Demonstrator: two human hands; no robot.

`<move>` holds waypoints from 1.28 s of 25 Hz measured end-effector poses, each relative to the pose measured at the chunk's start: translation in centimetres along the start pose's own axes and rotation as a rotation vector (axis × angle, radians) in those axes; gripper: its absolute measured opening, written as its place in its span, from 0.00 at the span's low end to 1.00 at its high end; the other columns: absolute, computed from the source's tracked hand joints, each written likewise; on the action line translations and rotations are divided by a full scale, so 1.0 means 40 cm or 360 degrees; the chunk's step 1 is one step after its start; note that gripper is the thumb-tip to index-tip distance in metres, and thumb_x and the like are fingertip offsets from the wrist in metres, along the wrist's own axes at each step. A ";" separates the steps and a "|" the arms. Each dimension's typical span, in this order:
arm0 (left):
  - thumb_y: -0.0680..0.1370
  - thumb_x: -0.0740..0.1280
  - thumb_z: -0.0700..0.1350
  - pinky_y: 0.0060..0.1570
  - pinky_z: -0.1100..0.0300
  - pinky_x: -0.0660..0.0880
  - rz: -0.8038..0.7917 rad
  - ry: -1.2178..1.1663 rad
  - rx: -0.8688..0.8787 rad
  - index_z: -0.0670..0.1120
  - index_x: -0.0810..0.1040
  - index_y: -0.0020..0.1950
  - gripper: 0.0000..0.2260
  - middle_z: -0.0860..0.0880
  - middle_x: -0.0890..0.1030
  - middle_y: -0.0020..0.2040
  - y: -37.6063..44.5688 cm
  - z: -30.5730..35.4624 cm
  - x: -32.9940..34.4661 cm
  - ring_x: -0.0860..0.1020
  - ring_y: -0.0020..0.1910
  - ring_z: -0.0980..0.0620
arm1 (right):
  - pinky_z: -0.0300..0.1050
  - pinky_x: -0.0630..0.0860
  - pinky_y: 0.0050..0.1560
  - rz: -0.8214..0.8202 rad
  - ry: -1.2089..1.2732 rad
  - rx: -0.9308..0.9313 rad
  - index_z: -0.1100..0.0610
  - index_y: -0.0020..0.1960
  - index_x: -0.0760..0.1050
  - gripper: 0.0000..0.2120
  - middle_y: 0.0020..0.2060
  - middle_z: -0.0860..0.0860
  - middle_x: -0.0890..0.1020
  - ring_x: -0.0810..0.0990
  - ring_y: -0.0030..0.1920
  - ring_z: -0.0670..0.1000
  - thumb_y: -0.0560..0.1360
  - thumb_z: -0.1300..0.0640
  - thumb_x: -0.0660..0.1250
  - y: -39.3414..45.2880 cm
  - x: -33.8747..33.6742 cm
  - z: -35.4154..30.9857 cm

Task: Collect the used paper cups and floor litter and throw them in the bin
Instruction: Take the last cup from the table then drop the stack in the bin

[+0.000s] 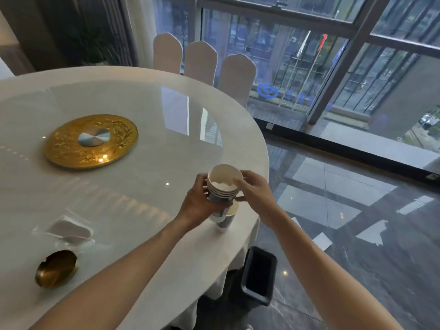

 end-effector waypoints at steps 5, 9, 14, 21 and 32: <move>0.63 0.86 0.48 0.53 0.55 0.82 0.0078 -0.0008 -0.0028 0.51 0.70 0.67 0.38 0.54 0.81 0.59 0.085 0.021 0.058 0.82 0.56 0.52 | 0.47 0.85 0.45 -0.0082 -0.0029 -0.0039 0.53 0.59 0.81 0.10 0.52 0.52 0.86 0.85 0.50 0.49 0.79 0.55 0.68 0.111 -0.053 0.010; 0.63 0.86 0.47 0.51 0.57 0.82 0.0158 -0.0019 -0.0122 0.52 0.70 0.67 0.37 0.56 0.81 0.58 0.106 -0.012 0.107 0.83 0.57 0.53 | 0.50 0.85 0.47 -0.0201 -0.0063 -0.0025 0.50 0.57 0.80 0.07 0.50 0.49 0.86 0.84 0.50 0.47 0.79 0.55 0.68 0.169 -0.071 0.051; 0.62 0.86 0.54 0.54 0.54 0.80 0.0281 0.0073 -0.0338 0.54 0.71 0.67 0.38 0.57 0.82 0.58 0.074 -0.121 0.152 0.80 0.57 0.55 | 0.44 0.83 0.43 -0.0431 -0.0191 0.0047 0.55 0.60 0.80 0.11 0.52 0.51 0.86 0.85 0.50 0.49 0.78 0.55 0.69 0.210 -0.041 0.180; 0.61 0.84 0.53 0.58 0.57 0.77 0.0094 0.0079 -0.0611 0.55 0.75 0.69 0.38 0.53 0.82 0.60 0.029 -0.280 0.172 0.80 0.61 0.51 | 0.51 0.80 0.57 -0.0670 -0.0792 -0.0070 0.50 0.65 0.78 0.17 0.58 0.49 0.82 0.83 0.54 0.51 0.78 0.48 0.65 0.224 0.026 0.316; 0.79 0.72 0.51 0.55 0.49 0.82 -0.0006 -0.0430 -0.0910 0.50 0.82 0.63 0.14 0.47 0.85 0.58 0.060 -0.323 0.175 0.86 0.48 0.47 | 0.46 0.85 0.42 -0.0521 -0.0237 0.0418 0.52 0.65 0.78 0.16 0.54 0.54 0.84 0.84 0.48 0.48 0.79 0.60 0.62 0.214 0.038 0.383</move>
Point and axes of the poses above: each hand's wrist, its own y-axis towards the middle knuckle, its own x-axis out of the palm, z = x × y, the point moved 10 cm from there along y, towards the middle knuckle
